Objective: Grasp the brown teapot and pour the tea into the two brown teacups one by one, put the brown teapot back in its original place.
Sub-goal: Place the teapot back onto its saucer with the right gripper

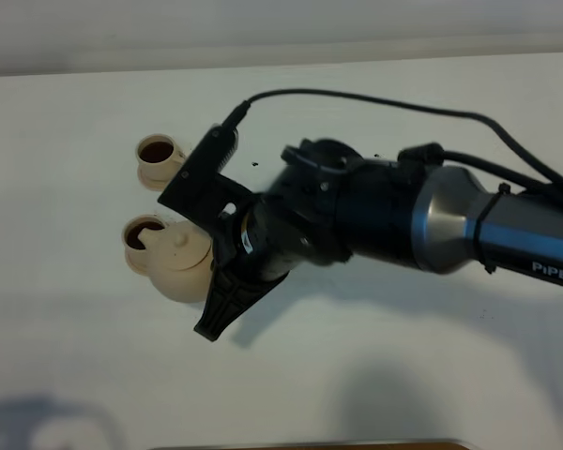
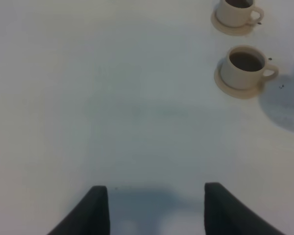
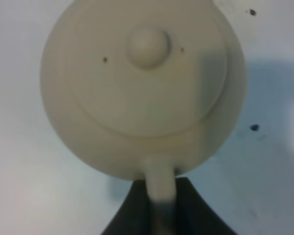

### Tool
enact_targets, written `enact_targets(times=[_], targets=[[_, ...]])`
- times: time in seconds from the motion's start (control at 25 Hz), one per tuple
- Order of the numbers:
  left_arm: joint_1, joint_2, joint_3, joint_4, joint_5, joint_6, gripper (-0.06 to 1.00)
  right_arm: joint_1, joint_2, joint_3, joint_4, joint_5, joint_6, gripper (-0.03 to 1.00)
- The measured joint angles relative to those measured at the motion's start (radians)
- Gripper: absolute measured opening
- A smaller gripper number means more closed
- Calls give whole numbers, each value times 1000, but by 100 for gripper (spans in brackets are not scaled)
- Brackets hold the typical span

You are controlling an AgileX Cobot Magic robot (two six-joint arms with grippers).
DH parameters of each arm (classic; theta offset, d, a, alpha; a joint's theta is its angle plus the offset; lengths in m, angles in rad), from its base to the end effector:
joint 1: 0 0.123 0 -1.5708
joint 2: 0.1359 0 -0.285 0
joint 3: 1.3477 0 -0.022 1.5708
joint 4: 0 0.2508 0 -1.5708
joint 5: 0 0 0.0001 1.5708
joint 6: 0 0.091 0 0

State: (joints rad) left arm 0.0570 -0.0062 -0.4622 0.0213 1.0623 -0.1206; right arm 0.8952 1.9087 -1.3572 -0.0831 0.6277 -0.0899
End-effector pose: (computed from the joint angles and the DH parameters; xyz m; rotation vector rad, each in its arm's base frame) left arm -0.0017 0.0016 0.2666 -0.1848 2.0691 -0.0132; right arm 0.2574 0.3141 0.2033 -1.3277 2.3176 0.1752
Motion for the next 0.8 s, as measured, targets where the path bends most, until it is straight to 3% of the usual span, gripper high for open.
enact_targets(times=[0.32, 0.8], targets=[[0, 0, 0, 0, 0, 0, 50, 0, 37, 42, 35, -153, 24, 8], [0, 0, 0, 0, 0, 0, 50, 0, 154, 50, 50, -174, 24, 8]])
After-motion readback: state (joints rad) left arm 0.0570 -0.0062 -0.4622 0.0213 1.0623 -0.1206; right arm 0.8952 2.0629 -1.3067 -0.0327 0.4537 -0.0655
